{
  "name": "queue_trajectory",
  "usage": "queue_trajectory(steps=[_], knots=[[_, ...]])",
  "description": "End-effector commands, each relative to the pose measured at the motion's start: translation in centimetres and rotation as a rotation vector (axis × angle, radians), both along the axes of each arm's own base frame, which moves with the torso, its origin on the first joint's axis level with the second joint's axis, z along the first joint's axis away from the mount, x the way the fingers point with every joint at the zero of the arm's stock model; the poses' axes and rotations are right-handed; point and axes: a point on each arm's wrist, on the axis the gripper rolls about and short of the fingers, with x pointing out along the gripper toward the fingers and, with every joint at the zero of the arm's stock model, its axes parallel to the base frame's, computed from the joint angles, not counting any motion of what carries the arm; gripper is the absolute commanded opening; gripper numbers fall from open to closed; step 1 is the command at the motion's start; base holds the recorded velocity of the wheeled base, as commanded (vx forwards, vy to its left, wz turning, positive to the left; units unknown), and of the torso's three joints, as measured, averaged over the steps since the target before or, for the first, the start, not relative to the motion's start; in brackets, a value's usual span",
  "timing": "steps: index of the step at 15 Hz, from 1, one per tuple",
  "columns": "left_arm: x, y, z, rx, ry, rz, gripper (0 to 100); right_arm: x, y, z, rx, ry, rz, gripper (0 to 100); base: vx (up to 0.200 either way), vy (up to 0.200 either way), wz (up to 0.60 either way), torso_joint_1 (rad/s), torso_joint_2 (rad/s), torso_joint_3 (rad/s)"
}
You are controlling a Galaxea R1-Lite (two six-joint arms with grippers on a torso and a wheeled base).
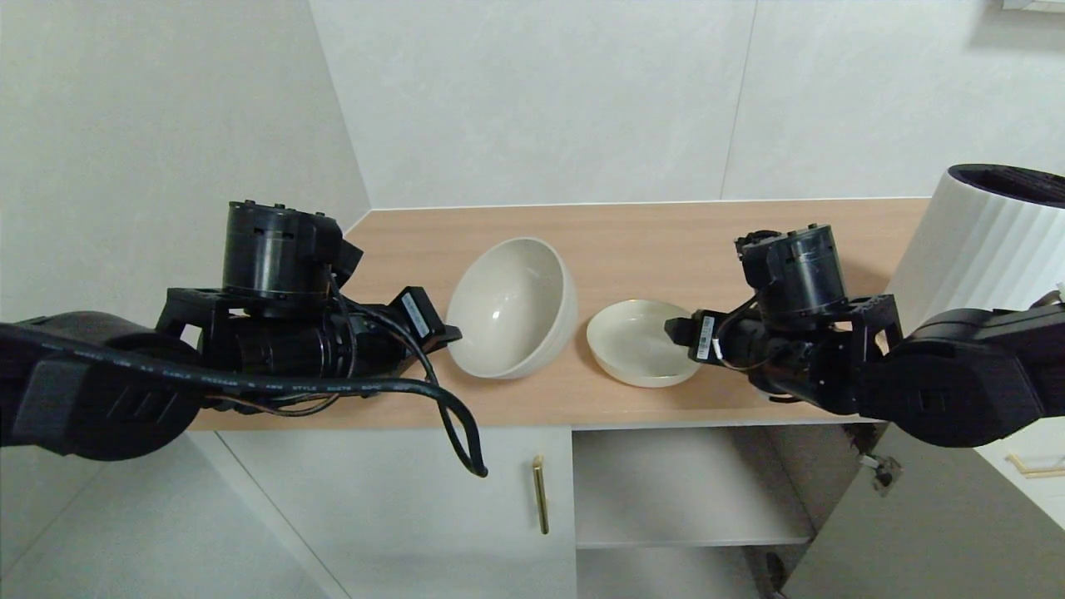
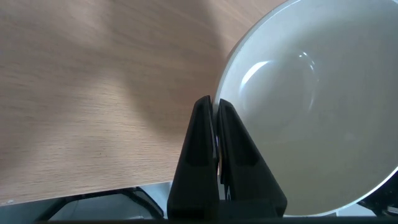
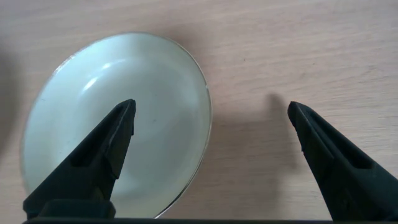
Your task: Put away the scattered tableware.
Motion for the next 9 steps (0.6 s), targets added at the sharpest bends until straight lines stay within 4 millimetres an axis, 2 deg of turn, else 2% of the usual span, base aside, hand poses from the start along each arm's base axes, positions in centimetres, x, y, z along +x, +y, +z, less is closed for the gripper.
queue_trajectory(steps=[1,8,9], knots=[[-0.05,-0.03,0.00,0.000,0.000,0.000,0,0.18,0.14,-0.42,-0.006,0.010,0.001,100,0.000,0.000,0.00,0.000,0.00,0.000],[-0.02,-0.04,-0.05,0.001,0.001,0.000,0,0.16,0.12,-0.60,-0.023,0.013,0.005,100,0.000,0.000,0.00,0.000,0.00,0.000],[-0.05,-0.03,0.00,0.000,0.000,0.000,0,0.16,0.12,-0.60,-0.023,0.013,0.005,0,0.000,0.000,0.00,0.000,0.00,0.000]])
